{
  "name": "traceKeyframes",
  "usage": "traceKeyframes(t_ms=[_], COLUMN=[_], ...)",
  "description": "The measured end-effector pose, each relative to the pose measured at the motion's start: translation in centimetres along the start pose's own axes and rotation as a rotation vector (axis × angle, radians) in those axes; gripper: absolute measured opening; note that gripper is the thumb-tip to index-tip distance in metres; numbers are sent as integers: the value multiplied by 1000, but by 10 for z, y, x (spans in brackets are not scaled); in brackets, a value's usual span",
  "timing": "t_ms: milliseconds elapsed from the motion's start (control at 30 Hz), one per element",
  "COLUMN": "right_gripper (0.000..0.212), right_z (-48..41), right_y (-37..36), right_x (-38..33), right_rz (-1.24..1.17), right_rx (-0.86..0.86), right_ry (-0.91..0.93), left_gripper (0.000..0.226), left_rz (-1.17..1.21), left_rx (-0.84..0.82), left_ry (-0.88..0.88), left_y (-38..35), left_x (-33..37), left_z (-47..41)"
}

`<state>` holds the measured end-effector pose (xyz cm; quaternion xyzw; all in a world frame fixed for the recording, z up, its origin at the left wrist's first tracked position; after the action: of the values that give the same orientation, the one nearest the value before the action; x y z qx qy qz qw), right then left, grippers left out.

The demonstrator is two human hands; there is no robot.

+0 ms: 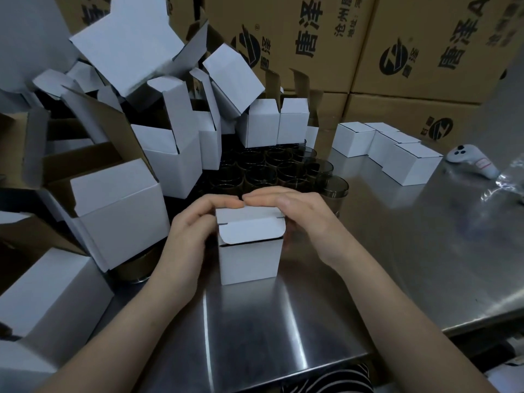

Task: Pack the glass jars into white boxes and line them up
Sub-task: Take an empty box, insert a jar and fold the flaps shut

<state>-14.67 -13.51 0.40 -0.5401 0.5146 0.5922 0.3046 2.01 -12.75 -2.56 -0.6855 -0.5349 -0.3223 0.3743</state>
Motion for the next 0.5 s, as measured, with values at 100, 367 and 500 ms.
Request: traceKeyframes(t_ms=[100,367,500], right_gripper=[32,28,28], right_z=[-2,-2,0], right_y=[-1,-1,-1], right_x=[2,1,0], right_rz=[2,-87,-111], right_rx=[-29,-9,33], right_ry=[21,114,143], left_gripper=[37,35,41], left_rz=[32,-219,-275], left_rx=[-11,-184,-174], left_ry=[8,-66,-96], left_y=[2,-7,-9], left_x=[1,9,13], left_z=[0,10,9])
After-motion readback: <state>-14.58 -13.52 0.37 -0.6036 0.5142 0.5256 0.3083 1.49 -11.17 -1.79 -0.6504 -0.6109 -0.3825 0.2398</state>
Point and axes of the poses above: each hand's wrist, its own z-axis away from the middle knuckle, its own y-axis out of the back of the hand, x = y × z, the point moved 5 cm from there along -z, towards the middle knuckle, and after that the axes turned 13 degrees about -y, right-handed, at the moved point
